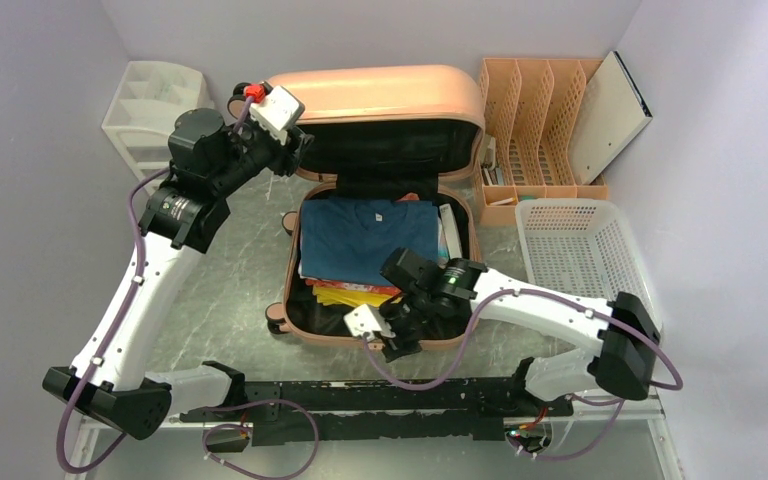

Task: Open, take out, and arrange the luggage
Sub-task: Open the luggage at the center of the board.

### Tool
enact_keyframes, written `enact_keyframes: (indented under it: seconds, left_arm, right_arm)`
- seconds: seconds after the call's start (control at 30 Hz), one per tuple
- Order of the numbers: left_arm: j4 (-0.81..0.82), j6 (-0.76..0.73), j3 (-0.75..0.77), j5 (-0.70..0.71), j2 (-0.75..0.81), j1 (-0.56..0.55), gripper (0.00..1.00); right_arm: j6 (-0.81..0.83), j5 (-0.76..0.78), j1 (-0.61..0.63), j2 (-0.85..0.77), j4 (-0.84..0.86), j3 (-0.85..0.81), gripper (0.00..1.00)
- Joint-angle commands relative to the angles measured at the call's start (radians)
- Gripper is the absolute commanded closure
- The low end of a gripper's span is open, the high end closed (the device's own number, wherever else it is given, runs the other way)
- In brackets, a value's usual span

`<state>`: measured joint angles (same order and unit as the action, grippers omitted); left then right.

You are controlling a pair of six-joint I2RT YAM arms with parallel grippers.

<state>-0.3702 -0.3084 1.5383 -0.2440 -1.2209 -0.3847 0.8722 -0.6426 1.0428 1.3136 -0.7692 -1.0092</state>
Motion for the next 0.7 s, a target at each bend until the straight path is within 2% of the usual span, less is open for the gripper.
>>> enact_keyframes:
  seconds: [0.0, 0.07, 0.23, 0.37, 0.43, 0.47, 0.5, 0.53, 0.67]
  left_arm:
    - [-0.122, 0.038, -0.035, -0.047, -0.029, 0.001, 0.41]
    - [-0.122, 0.031, -0.034, -0.067, -0.028, 0.002, 0.38]
    - [-0.123, 0.019, -0.007, -0.09, -0.05, 0.001, 0.36]
    - [-0.125, 0.008, 0.017, -0.112, -0.073, 0.0, 0.35]
    - [-0.125, 0.01, 0.025, -0.125, -0.079, 0.0, 0.35]
    - [-0.127, 0.01, 0.027, -0.135, -0.08, 0.0, 0.35]
    - [-0.129, 0.007, 0.028, -0.144, -0.08, 0.0, 0.35]
    - [-0.132, 0.004, 0.027, -0.153, -0.078, 0.0, 0.35]
    - [-0.146, -0.024, 0.009, -0.198, -0.064, 0.0, 0.39]
  right_arm:
    - [-0.174, -0.005, 0.048, 0.051, 0.123, -0.039, 0.44]
    - [-0.195, 0.024, 0.056, 0.053, 0.167, -0.012, 0.44]
    - [-0.246, 0.132, 0.064, 0.041, 0.281, 0.073, 0.45]
    - [-0.243, 0.146, 0.075, 0.033, 0.309, 0.114, 0.49]
    - [-0.22, 0.141, 0.079, 0.023, 0.304, 0.126, 0.57]
    - [-0.204, 0.136, 0.081, 0.019, 0.3, 0.134, 0.68]
    - [-0.18, 0.124, 0.084, 0.019, 0.289, 0.138, 0.86]
    - [-0.154, 0.114, 0.088, 0.021, 0.27, 0.138, 1.0]
    - [-0.089, 0.032, 0.105, 0.014, 0.196, 0.141, 1.0]
